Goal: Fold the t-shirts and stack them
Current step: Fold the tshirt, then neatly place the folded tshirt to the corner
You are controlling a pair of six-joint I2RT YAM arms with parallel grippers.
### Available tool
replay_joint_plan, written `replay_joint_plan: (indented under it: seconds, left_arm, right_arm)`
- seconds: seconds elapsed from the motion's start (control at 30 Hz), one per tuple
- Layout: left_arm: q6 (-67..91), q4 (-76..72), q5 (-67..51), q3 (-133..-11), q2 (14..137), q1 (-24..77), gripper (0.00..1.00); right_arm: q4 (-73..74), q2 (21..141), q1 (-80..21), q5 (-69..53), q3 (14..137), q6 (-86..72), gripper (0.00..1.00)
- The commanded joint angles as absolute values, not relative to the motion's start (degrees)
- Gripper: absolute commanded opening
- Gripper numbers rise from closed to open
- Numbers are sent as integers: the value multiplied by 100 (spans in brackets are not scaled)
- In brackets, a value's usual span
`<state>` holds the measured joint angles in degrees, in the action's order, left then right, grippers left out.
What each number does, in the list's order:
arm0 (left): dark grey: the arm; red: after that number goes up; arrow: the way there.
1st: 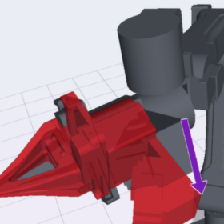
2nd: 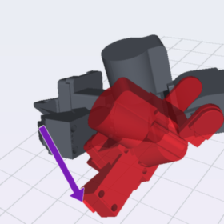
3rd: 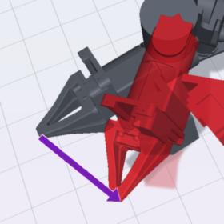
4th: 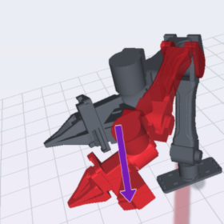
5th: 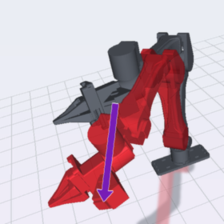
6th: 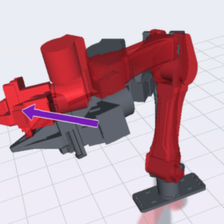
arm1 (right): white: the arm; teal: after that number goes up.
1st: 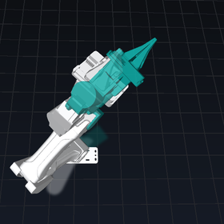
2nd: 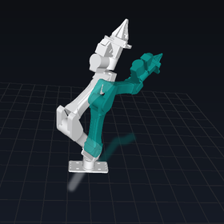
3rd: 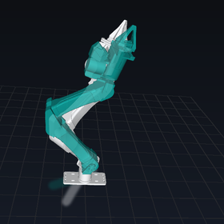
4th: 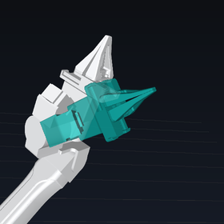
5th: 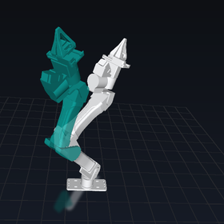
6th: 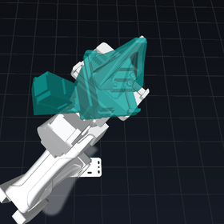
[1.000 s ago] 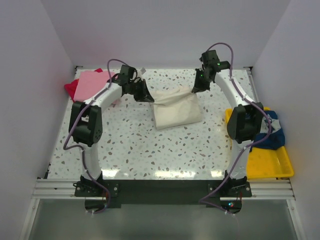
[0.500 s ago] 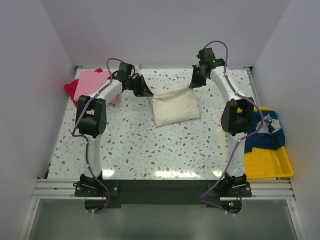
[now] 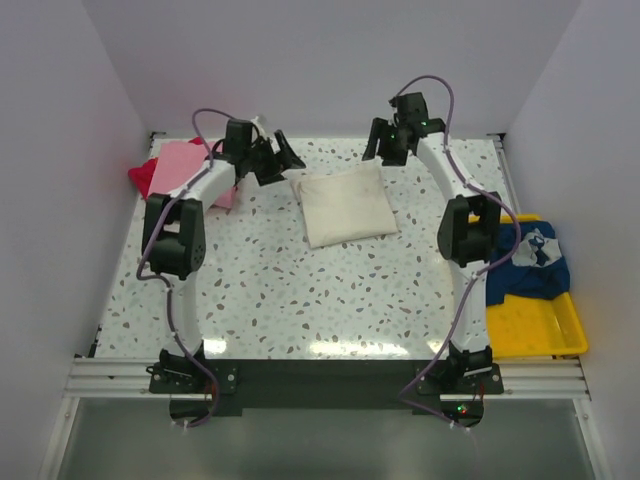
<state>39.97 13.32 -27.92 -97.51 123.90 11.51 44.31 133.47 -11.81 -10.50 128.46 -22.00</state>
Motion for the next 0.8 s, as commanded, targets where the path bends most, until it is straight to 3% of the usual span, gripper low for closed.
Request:
replay_joint_plan:
  seconds: [0.0,0.33,0.77]
  left_arm:
    - [3894,800,-2294,-9458,11506,1107,92]
    - [3648,388,-2434,-7850,10881,1300,93]
    - [3893,-1141,-3006,-6707,10995,1652,93]
  right_arm:
    - [3780,12701,-1143,-1283,12710,-2083,65]
    - [3147,11804,-1371,-1828,10690,-1951,65]
    - [2795,11970,-1837,-2171,9730,-2180,65]
